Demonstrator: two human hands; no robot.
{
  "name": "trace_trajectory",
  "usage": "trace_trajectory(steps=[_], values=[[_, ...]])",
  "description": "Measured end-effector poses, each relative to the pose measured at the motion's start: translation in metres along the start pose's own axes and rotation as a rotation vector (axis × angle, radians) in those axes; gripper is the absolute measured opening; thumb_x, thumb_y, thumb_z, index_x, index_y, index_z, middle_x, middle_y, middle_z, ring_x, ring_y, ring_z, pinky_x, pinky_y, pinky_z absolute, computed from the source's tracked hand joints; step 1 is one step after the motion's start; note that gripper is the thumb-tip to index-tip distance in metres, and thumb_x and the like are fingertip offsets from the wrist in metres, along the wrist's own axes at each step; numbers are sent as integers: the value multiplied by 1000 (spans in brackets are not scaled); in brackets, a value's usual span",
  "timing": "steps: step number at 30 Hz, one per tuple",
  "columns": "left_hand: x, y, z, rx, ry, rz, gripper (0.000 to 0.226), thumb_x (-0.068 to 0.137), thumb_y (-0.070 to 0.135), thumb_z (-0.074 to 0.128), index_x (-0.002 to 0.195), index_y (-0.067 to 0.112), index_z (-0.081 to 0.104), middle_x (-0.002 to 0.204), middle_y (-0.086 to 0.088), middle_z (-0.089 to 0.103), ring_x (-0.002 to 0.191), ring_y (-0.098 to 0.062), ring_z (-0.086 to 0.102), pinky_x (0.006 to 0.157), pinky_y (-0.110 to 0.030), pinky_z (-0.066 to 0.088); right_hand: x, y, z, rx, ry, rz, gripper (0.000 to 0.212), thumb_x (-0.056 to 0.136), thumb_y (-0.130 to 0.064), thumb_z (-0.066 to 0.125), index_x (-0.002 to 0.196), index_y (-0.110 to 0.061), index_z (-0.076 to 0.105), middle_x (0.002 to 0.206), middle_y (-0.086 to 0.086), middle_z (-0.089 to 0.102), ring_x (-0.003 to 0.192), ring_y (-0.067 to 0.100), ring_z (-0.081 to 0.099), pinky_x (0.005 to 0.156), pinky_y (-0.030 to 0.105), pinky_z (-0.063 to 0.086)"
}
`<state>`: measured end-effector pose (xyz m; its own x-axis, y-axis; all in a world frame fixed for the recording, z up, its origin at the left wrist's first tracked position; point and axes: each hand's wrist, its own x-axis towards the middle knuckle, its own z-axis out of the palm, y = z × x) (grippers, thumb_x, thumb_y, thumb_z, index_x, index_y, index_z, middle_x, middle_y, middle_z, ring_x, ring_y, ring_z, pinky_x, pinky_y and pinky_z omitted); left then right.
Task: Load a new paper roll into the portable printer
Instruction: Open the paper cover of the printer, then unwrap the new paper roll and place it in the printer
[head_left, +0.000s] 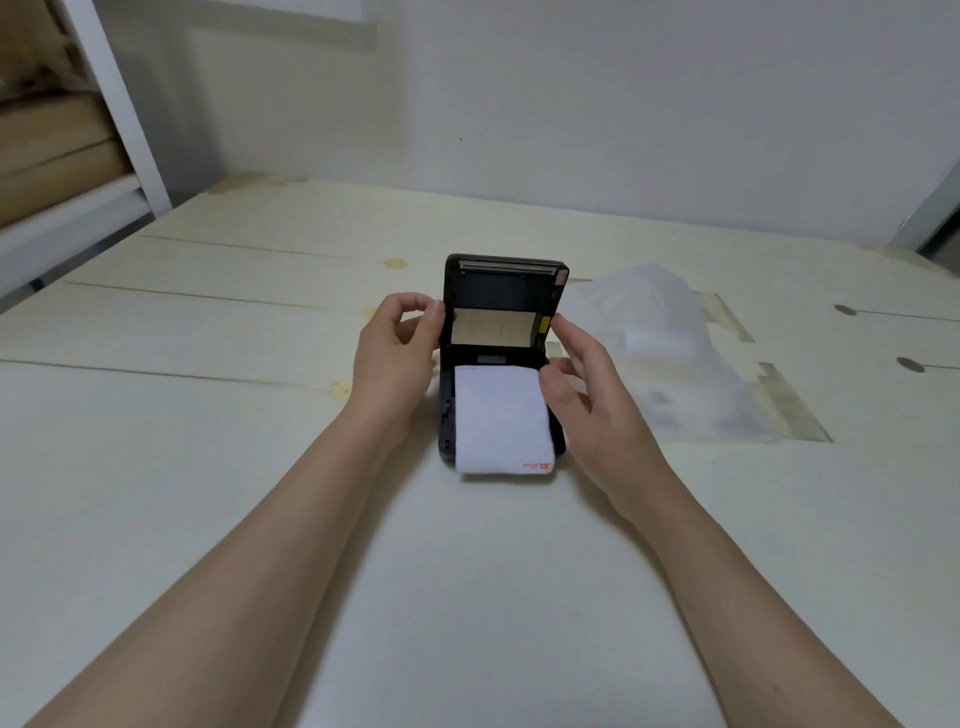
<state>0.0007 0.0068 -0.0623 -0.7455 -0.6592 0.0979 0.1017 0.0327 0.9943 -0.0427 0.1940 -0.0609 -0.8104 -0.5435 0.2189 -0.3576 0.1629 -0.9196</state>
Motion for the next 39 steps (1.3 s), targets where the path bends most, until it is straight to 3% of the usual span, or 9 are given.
trace_trajectory(steps=[3, 7, 11, 14, 18, 22, 27, 32, 39], values=[[0, -1, -1, 109, 36, 24, 6, 97, 34, 56, 94, 30, 58, 95, 7, 76, 93, -12, 72, 85, -30, 49, 0, 1, 1, -8, -10, 4, 64, 86, -48, 49, 147, -40, 32, 134, 2, 50, 103, -12, 55, 86, 15, 48], [-1, -2, 0, 110, 46, 5, 6, 96, 37, 56, 96, 32, 59, 102, 5, 75, 97, -16, 71, 94, -41, 53, -4, -1, -3, -72, -64, -25, 67, 88, -46, 57, 148, -42, 27, 146, -10, 40, 122, -13, 43, 100, 23, 42], [-7, -2, 0, 101, 50, 44, 5, 96, 34, 57, 97, 32, 62, 107, 4, 73, 100, -16, 70, 96, -43, 53, -16, -10, -12, -452, -269, -98, 91, 77, -45, 75, 150, -43, 20, 160, -26, -2, 146, -2, -3, 113, 25, 19], [-10, -3, 0, 104, 52, 54, 13, 96, 32, 57, 106, 28, 63, 111, 3, 73, 104, -16, 68, 96, -45, 52, -24, -9, -12, -628, -356, -134, 99, 66, -48, 82, 149, -40, 28, 159, -26, -10, 144, -3, -14, 116, 27, 14], [-22, -2, 0, 128, 64, 71, 23, 98, 30, 55, 118, 25, 64, 112, 4, 72, 101, -8, 66, 91, -30, 52, -22, -4, -16, -643, -257, -234, 57, 80, -36, 75, 133, -31, 57, 154, -12, 34, 144, 10, 14, 115, 30, 27], [-37, 2, 4, 169, 113, 72, 34, 98, 26, 53, 132, 22, 56, 126, 1, 64, 113, -8, 59, 98, -23, 45, -24, -9, -12, -584, -125, -268, 21, 92, -30, 62, 108, -28, 75, 128, -15, 63, 122, 6, 37, 93, 10, 33], [-59, 9, 14, 295, 155, 96, 52, 96, 31, 54, 145, 20, 38, 146, 0, 47, 137, -15, 40, 110, -34, 36, -37, -25, -10, -404, 152, -264, 17, 92, -22, 63, 101, -24, 78, 87, -28, 64, 95, 11, 53, 73, 6, 38], [-81, 19, 30, 542, 204, 277, 53, 94, 26, 55, 144, 13, 41, 145, -6, 47, 137, -26, 35, 112, -34, 24, -67, -25, -23, -344, 321, -289, 16, 89, -10, 65, 97, -14, 78, 97, -4, 76, 93, 18, 68, 81, 28, 52], [-106, 26, 93, 779, 63, 462, 53, 88, 29, 61, 136, 11, 52, 137, -10, 56, 134, -32, 41, 114, -41, 25, -88, -1, -107, -679, 775, -200, 19, 86, 1, 63, 100, -1, 76, 104, 12, 76, 97, 34, 67, 81, 24, 44]])
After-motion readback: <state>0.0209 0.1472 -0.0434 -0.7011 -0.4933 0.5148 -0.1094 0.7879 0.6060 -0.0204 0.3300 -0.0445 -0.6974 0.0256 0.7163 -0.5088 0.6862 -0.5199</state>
